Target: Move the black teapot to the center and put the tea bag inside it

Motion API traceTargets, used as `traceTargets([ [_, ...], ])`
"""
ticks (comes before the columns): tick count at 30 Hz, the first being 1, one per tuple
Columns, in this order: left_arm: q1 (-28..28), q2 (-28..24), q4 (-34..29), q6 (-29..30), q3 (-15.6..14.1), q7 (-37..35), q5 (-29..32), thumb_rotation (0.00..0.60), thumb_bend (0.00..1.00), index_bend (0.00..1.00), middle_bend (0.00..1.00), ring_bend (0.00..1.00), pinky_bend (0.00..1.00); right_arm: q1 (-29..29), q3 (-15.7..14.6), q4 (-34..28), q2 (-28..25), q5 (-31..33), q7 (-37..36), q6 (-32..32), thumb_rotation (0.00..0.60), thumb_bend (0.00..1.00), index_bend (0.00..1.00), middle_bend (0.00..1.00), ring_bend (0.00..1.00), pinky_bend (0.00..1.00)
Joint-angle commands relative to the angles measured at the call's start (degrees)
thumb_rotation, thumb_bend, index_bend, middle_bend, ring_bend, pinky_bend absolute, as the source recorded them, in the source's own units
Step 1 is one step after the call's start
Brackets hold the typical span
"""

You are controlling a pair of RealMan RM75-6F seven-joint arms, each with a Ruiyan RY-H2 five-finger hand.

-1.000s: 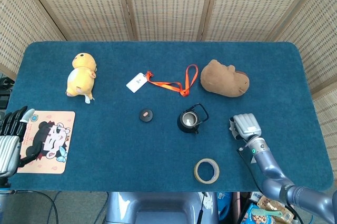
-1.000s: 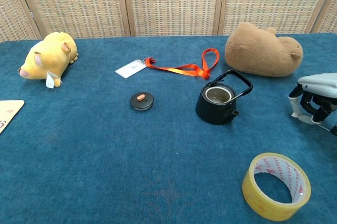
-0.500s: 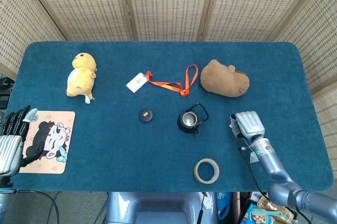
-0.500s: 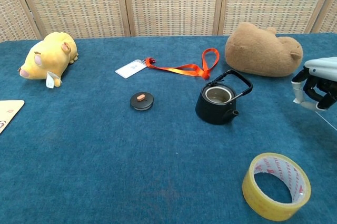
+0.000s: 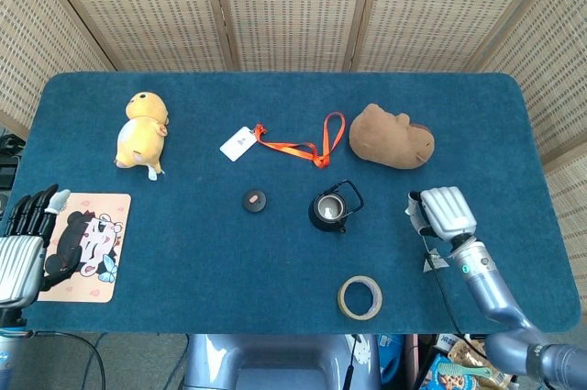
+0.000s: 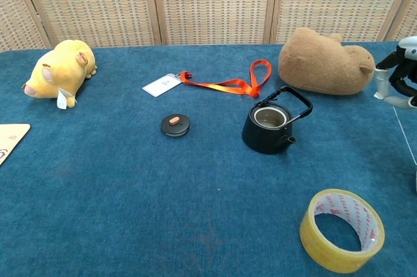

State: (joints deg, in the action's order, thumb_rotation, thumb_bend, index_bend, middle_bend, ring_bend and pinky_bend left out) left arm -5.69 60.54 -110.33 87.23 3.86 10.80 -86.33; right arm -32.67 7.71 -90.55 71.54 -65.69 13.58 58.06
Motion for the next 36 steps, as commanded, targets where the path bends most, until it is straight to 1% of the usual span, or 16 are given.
traceTargets([
  [1,0.01,0.05,0.02,-0.03,-0.04,0.0,0.01,0.6,0.42,0.0,0.0,0.0,0.0,0.1,0.37,-0.93,-0.8,-0.47,-0.64,0.11,0.6,0.68,0.72,0.86,0.93,1.0],
  [19,0.61,0.15,0.65,0.33,-0.33,-0.7,0.44,0.6,0.42,0.0,0.0,0.0,0.0,-0.98,2.64,-5.96,-4.46,-2.63,-2.3,0.45,0.6,0.68,0.73,0.86,0.93,1.0],
  [26,0.78,0.38,1.12,0.41,-0.49,-1.31,0.26,0.6,0.42,0.0,0.0,0.0,0.0,-2.4,4.73,-8.64,-6.8,-1.73,-3.68,-0.8,0.6,0.68,0.73,0.86,0.93,1.0],
  [31,0.74,0.5,1.34,0.23,-0.51,-1.44,0.33,0.6,0.42,0.0,0.0,0.0,0.0,-3.18,5.6,-9.84,-8.04,-1.19,-3.61,-1.3,0.6,0.68,0.73,0.86,0.93,1.0],
  [36,0.75,0.54,1.38,0.21,-0.5,-1.49,0.31,0.6,0.42,0.0,0.0,0.0,0.0,-4.7,7.22,-12.16,-10.25,-0.22,-3.36,-2.35,0.6,0.68,0.73,0.86,0.93,1.0],
])
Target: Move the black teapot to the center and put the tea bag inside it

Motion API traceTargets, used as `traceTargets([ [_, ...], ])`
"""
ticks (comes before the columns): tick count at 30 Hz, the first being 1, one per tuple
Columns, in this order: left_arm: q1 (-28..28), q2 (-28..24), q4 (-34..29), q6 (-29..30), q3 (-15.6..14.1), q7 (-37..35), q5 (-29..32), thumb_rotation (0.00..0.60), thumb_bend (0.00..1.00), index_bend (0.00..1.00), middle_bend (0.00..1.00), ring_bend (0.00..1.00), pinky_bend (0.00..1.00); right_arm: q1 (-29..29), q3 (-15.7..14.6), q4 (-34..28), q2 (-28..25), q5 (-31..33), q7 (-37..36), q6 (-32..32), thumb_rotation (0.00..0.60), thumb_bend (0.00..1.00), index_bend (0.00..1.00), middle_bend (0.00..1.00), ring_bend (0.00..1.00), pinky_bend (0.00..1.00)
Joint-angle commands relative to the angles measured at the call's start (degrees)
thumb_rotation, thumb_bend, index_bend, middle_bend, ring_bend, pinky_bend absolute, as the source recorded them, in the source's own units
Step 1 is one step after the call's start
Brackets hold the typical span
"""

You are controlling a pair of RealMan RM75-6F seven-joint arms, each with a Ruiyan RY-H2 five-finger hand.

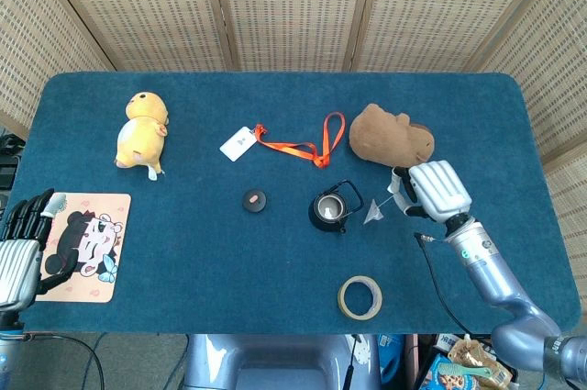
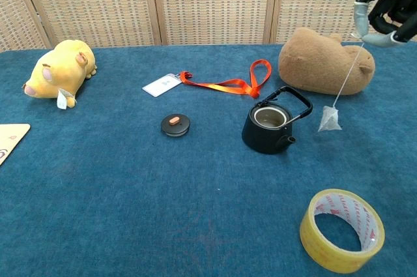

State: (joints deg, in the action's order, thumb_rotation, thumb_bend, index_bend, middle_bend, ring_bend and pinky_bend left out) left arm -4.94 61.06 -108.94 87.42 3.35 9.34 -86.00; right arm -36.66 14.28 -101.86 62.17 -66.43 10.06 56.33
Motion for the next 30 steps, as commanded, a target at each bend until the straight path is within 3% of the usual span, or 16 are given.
traceTargets([
  [1,0.0,0.03,-0.01,0.01,0.01,-0.06,-0.03,0.6,0.42,0.0,0.0,0.0,0.0,-0.92,0.76,-1.1,-1.22,0.79,0.22,-0.92,0.6,0.68,0.73,0.86,0.93,1.0],
  [14,-0.17,0.1,0.13,-0.43,-0.06,-0.05,-0.08,0.6,0.42,0.0,0.0,0.0,0.0,-3.32,2.56,-4.96,-4.69,2.91,-0.95,-3.39,0.6,0.68,0.73,0.86,0.93,1.0],
  [30,-0.26,0.97,1.5,-1.2,-0.17,-1.4,0.74,0.6,0.42,0.0,0.0,0.0,0.0,-7.83,3.64,-7.8,-5.28,5.7,-0.81,-7.01,0.6,0.68,0.74,0.87,0.93,1.0],
])
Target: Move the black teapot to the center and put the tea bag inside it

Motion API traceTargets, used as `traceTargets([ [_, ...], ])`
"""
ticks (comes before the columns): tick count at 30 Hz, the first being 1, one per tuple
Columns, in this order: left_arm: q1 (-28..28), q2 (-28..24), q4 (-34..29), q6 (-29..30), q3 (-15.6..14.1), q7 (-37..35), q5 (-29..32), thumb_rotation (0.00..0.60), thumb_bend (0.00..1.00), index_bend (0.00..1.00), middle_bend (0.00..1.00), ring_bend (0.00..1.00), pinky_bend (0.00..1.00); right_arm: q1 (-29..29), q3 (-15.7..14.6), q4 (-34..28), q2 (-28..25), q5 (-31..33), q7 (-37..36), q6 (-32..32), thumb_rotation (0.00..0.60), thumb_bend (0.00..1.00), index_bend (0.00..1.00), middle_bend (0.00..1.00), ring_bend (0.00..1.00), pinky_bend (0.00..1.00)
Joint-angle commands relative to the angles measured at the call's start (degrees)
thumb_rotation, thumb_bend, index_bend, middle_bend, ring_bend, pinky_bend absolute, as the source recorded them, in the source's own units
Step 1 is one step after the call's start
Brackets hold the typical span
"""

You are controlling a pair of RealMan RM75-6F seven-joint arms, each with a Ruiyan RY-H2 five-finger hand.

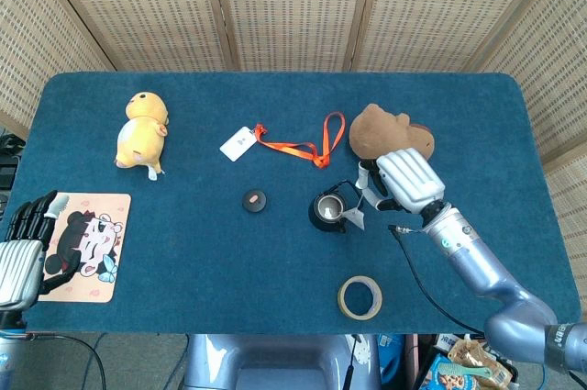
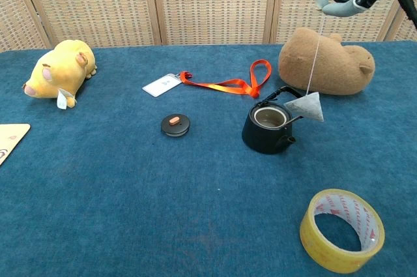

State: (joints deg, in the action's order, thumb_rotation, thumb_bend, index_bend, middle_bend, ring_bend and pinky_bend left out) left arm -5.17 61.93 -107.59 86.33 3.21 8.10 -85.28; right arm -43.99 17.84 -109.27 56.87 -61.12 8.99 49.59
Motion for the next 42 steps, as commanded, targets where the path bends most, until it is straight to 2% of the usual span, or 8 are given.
traceTargets([
  [1,-0.08,0.2,0.28,-0.23,-0.06,-0.33,0.01,0.6,0.42,0.0,0.0,0.0,0.0,-1.06,0.13,-0.64,0.2,0.49,0.57,-0.66,0.6,0.68,0.74,0.87,0.93,1.0],
  [9,-0.02,0.43,1.0,-0.24,-0.07,-0.97,0.13,0.6,0.42,0.0,0.0,0.0,0.0,-3.92,-0.16,-0.77,1.35,3.18,2.47,-1.77,0.6,0.68,0.74,0.87,0.93,1.0],
  [27,0.68,1.23,3.33,-0.08,-0.51,-3.14,0.63,0.6,0.42,0.0,0.0,0.0,0.0,-9.36,-2.03,3.85,6.47,9.69,6.84,-2.23,0.6,0.68,0.74,0.87,0.93,1.0],
  [37,0.94,1.39,4.4,-0.2,-0.69,-4.22,0.79,0.6,0.42,0.0,0.0,0.0,0.0,-10.17,-3.89,5.46,7.89,11.73,8.27,-1.95,0.6,0.68,0.74,0.87,0.93,1.0],
  [42,0.85,1.4,4.39,-0.47,-0.72,-4.07,0.8,0.6,0.42,0.0,0.0,0.0,0.0,-9.57,-6.1,6.49,9.24,10.8,8.79,-1.78,0.6,0.68,0.74,0.87,0.93,1.0],
])
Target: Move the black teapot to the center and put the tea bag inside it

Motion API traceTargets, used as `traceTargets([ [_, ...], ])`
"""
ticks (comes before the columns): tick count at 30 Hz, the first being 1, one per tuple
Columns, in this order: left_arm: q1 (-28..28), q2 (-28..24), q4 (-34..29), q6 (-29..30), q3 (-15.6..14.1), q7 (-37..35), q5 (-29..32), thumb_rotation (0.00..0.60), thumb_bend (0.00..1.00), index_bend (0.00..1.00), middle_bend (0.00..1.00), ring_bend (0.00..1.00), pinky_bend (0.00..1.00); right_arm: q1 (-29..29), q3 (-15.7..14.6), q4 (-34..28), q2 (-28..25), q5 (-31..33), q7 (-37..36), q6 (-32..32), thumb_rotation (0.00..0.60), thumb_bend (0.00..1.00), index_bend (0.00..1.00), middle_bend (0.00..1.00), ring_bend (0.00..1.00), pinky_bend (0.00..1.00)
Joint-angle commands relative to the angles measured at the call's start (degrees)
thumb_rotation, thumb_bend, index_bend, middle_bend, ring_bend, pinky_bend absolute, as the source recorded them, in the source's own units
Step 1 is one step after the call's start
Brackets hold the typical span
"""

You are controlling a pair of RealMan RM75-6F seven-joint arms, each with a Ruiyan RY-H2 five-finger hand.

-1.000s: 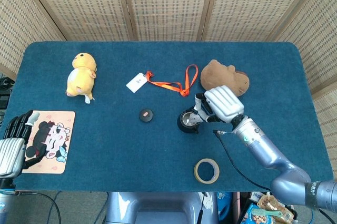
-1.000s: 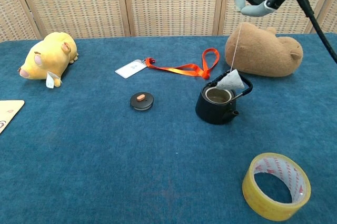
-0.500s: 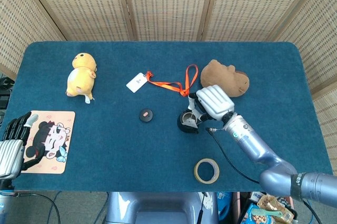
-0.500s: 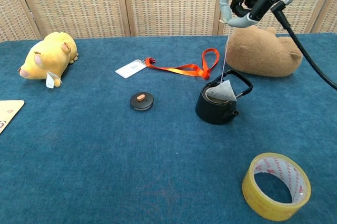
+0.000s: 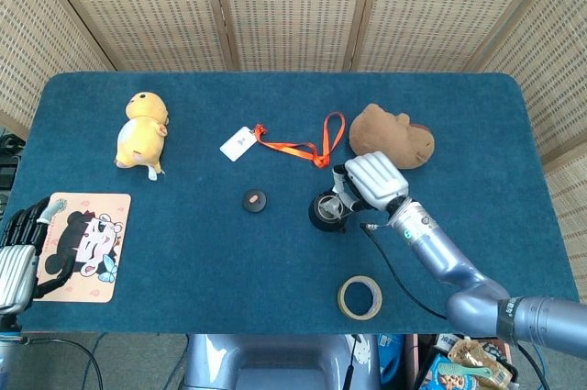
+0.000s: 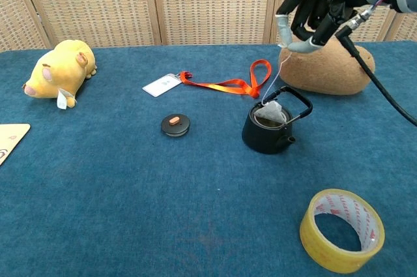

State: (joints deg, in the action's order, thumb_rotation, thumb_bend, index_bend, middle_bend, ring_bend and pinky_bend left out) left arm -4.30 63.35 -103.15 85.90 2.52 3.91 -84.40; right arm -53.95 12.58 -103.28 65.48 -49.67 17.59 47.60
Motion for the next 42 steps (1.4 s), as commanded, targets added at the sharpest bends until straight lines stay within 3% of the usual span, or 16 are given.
traceTargets([
  [1,-0.02,-0.02,-0.07,-0.05,-0.03,0.17,-0.09,0.6,0.42,0.0,0.0,0.0,0.0,0.49,-0.98,0.58,0.74,-0.85,0.13,0.31,0.6,0.68,0.74,0.87,0.93,1.0],
  [11,-0.35,0.01,-0.84,-0.6,0.04,1.33,0.09,0.6,0.42,0.0,0.0,0.0,0.0,4.21,-5.17,1.96,2.92,-9.28,-0.7,3.1,0.6,0.68,0.74,0.87,0.93,1.0],
  [25,-0.52,-0.27,-1.97,-0.87,0.07,3.08,0.33,0.6,0.42,0.0,0.0,0.0,0.0,7.64,-7.96,7.6,7.3,-20.15,-5.07,4.99,0.6,0.67,0.73,0.86,0.93,1.0],
  [37,-0.74,-0.27,-2.31,-1.16,0.19,3.56,0.59,0.6,0.42,0.0,0.0,0.0,0.0,8.09,-9.12,10.23,7.36,-24.26,-3.87,4.16,0.6,0.52,0.53,0.83,0.93,1.0],
  [42,-0.75,-0.26,-2.37,-1.16,0.17,3.69,0.59,0.6,0.42,0.0,0.0,0.0,0.0,8.26,-9.0,10.18,7.27,-24.57,-3.14,4.03,0.6,0.38,0.48,0.83,0.93,1.0],
])
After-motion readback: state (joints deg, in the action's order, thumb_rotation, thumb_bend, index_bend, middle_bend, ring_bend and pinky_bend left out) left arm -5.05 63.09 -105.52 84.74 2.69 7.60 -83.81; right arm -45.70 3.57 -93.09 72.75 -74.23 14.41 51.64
